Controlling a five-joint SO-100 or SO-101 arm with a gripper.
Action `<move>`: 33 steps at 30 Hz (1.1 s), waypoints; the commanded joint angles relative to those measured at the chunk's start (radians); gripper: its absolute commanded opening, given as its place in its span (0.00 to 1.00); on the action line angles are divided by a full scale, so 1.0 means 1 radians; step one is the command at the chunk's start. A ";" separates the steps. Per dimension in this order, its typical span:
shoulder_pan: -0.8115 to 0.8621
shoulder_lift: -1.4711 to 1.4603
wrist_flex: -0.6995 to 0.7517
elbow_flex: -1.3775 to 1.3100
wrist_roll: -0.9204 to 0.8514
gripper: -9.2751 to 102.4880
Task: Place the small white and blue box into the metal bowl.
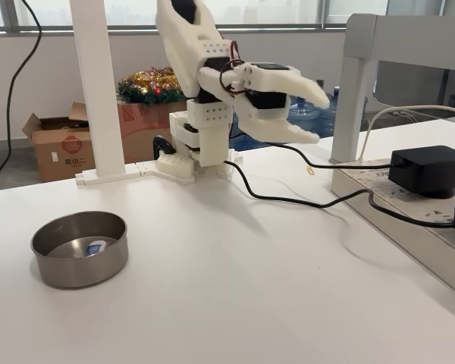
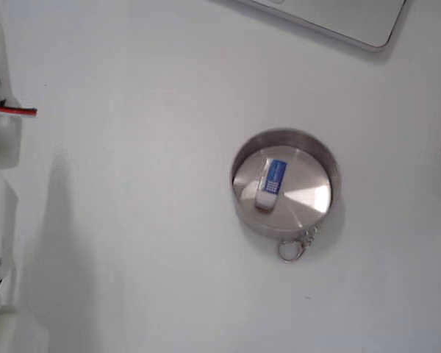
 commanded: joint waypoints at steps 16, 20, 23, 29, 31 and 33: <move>-0.002 0.856 1.302 0.060 0.037 0.23; -0.002 0.856 1.302 0.060 0.037 0.23; -0.002 0.856 1.302 0.060 0.037 0.23; -0.002 0.856 1.302 0.060 0.037 0.23; -0.002 0.856 1.302 0.060 0.037 0.23; -0.002 0.856 1.302 0.060 0.037 0.23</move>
